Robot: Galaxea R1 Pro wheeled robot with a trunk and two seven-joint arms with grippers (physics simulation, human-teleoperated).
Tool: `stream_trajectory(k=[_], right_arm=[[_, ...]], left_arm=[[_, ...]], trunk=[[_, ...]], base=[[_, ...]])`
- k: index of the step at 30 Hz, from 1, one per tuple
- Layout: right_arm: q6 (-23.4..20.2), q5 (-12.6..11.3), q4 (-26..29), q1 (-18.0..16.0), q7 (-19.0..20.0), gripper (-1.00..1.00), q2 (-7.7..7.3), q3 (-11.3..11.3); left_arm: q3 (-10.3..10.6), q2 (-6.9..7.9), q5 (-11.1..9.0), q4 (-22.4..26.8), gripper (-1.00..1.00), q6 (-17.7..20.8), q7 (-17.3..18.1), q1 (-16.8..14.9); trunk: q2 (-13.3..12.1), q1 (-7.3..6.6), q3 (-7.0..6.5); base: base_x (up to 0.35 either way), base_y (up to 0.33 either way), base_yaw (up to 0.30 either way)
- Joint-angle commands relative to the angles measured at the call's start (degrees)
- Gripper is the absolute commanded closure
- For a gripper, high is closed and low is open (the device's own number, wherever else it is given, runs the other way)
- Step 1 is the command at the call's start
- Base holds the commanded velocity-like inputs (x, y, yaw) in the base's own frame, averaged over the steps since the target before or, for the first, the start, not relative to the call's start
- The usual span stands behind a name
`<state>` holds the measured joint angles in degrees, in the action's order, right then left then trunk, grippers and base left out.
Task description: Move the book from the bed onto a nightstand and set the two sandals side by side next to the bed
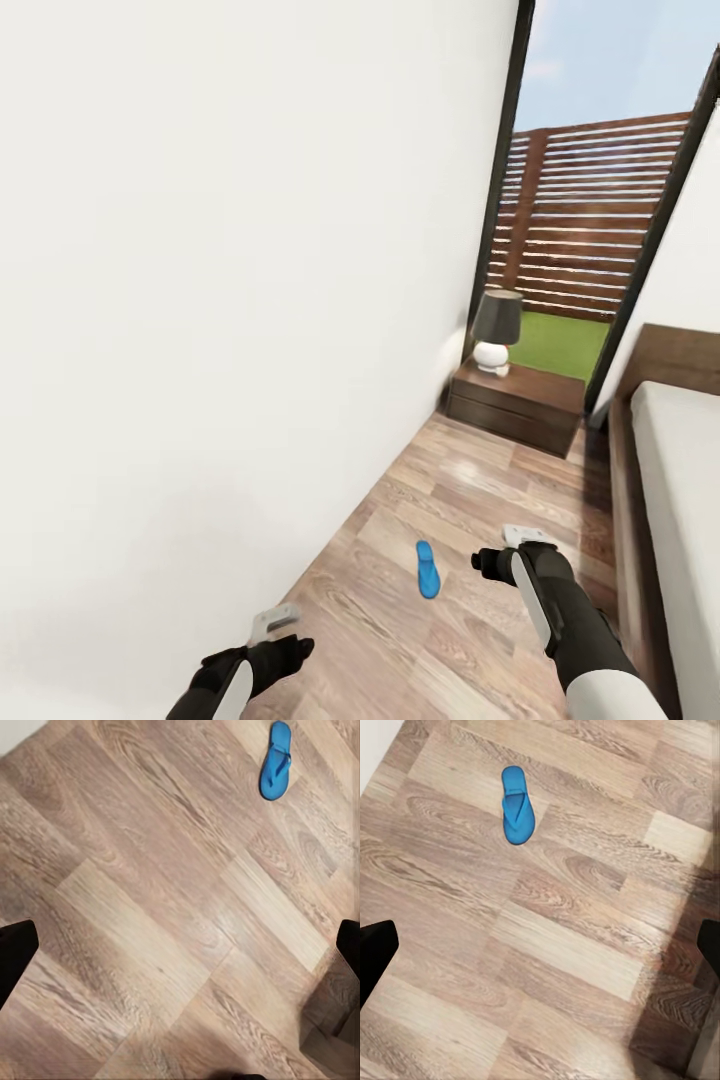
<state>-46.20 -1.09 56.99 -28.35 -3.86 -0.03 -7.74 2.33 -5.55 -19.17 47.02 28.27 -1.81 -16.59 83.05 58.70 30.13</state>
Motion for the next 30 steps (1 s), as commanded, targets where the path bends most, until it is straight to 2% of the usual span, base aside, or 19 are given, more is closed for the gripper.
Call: stream_trajectory(k=[1,15,23,30], right_arm=[[-0.2,-0.1,0.1,0.0,-0.2,-1.0,0.0,0.0],[-0.2,-0.1,0.1,0.0,-0.3,-1.0,0.25,0.1],[-0.3,-0.1,0.1,0.0,-0.3,-1.0,0.35,0.1],[-0.3,-0.1,0.1,0.0,-0.2,-1.0,0.37,0.1]], left_arm=[[0.0,-0.01,-0.4,0.1,-1.0,0.3,-0.2,0.0],[0.0,0.14,-0.5,0.0,-1.0,0.2,-0.3,0.1],[-0.1,0.17,-0.6,-0.1,-1.0,0.2,-0.6,0.1],[-0.1,0.14,-0.5,-0.1,-1.0,0.2,-0.8,0.2]], trunk=[[0.0,0.03,0.04],[0.0,0.03,-0.31],[0.0,0.03,-0.36],[0.0,0.03,-0.36]], base=[[0.325,-0.105,-0.164],[0.279,-0.06,-0.214],[0.102,0.008,-0.071],[0.248,0.05,-0.014]])
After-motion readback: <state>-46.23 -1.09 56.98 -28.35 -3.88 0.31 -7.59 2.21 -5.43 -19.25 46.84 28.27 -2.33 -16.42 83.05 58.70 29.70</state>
